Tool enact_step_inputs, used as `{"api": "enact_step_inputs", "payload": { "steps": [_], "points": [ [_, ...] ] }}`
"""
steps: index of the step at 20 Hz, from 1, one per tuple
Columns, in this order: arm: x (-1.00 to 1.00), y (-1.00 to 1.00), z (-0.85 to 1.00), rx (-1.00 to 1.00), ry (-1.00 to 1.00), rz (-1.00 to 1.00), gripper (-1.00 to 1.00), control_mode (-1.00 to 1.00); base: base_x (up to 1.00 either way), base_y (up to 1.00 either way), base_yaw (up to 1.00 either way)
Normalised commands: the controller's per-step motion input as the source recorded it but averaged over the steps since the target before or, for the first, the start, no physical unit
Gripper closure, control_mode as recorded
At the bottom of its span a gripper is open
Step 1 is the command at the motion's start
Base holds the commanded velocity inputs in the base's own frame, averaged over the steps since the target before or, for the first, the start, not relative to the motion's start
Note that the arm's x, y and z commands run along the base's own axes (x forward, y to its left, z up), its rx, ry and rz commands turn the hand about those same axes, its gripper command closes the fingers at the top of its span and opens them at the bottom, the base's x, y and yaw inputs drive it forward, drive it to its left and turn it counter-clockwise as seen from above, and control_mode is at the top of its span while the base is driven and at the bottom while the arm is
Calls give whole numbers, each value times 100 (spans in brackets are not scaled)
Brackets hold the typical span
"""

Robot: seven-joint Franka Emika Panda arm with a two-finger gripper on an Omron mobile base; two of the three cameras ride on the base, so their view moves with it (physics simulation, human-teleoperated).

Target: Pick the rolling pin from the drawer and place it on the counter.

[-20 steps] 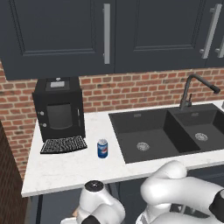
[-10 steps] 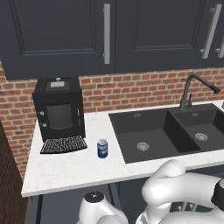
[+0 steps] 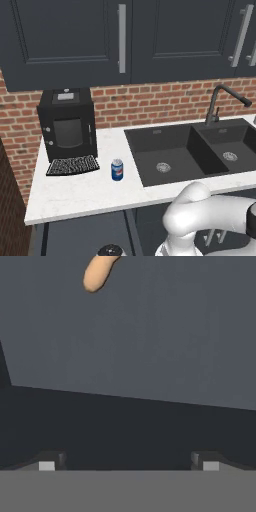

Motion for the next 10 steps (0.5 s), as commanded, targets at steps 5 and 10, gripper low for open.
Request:
{"api": "enact_step_inputs", "payload": {
  "steps": [5,10],
  "points": [
    [-44,5,0,-1,0,0,-100,-100,0,0,0],
    [16,0,4,0,0,0,-100,-100,0,0,0]
  ]
}}
